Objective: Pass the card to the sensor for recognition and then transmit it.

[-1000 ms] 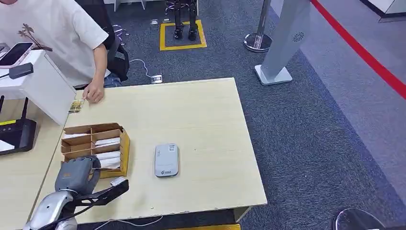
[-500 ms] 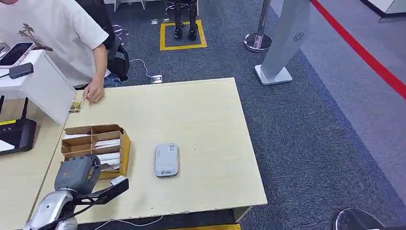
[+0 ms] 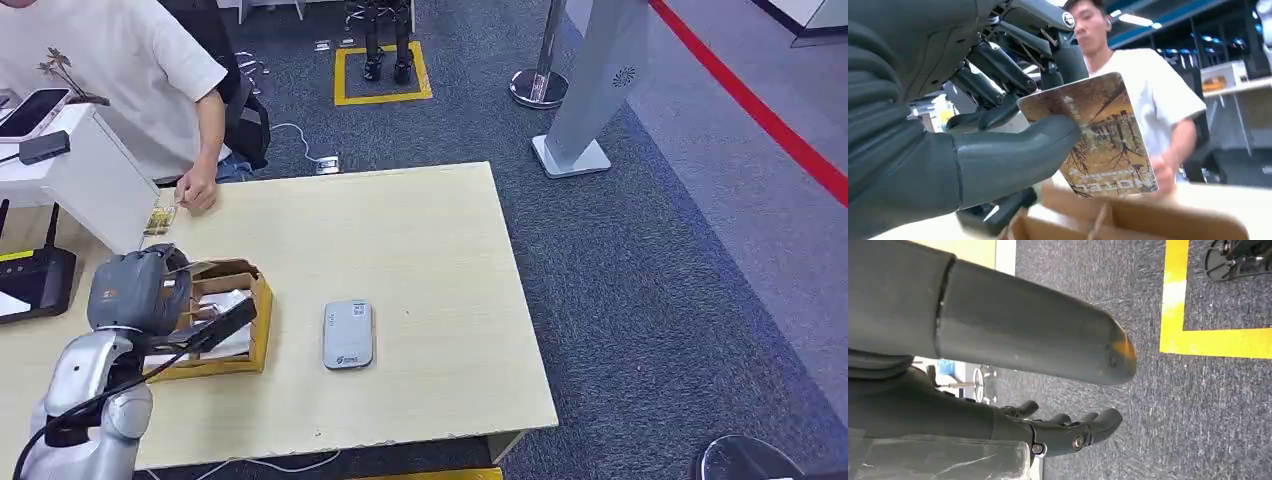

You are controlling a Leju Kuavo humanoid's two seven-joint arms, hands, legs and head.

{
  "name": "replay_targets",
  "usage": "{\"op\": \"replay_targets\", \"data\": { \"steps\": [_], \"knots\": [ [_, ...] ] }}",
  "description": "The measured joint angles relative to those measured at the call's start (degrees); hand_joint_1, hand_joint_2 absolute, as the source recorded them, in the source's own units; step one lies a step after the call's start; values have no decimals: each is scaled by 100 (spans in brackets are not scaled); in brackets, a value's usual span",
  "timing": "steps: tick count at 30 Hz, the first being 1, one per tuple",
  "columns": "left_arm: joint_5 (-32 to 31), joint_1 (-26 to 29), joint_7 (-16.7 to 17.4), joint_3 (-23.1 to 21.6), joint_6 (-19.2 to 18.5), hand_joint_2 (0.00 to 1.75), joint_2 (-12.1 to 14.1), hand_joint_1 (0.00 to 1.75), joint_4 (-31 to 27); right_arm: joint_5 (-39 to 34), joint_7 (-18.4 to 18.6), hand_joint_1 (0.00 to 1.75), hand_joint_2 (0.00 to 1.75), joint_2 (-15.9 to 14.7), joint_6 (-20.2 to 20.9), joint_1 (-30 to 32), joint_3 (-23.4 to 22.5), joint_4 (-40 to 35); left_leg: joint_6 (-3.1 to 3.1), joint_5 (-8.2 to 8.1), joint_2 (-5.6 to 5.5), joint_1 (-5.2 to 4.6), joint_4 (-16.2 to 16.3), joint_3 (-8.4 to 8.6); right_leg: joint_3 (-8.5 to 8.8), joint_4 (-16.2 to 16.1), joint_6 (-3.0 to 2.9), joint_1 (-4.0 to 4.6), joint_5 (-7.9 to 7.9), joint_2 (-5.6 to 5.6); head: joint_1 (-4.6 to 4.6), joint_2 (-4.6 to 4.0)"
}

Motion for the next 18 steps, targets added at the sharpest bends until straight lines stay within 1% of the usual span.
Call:
{"op": "replay_targets", "data": {
  "steps": [6, 10, 13, 18],
  "knots": [
    [20, -853, -52, 221, -20, 175, -24, 175, 453, 181, -55, 0, 0, -4, 18, -11, 0, -9, -1, 1, 0, 0, 0, -1, 0, 1, -1, 0, 1, 1, 0, 0],
    [-140, -1396, 33, 439, -72, 175, -26, 175, 916, 345, -61, 0, 0, -7, 42, -21, 0, -22, -1, 1, 0, 0, 0, 0, 0, 1, -1, 0, 1, 1, 2, 0],
    [-322, -1794, 131, 630, -98, 175, -22, 175, 1364, 424, -68, 0, 0, -7, 50, -24, 0, -26, -1, 1, 0, 0, 1, -1, -1, 2, -2, 0, 1, 1, 0, 0],
    [-701, -2375, 234, 929, -24, 175, -17, 175, 2281, 509, -85, 0, 0, -17, 50, -29, 0, -29, -2, 2, 1, 0, 1, 0, -1, 3, -3, 0, 3, 2, 0, 0]
  ]
}}
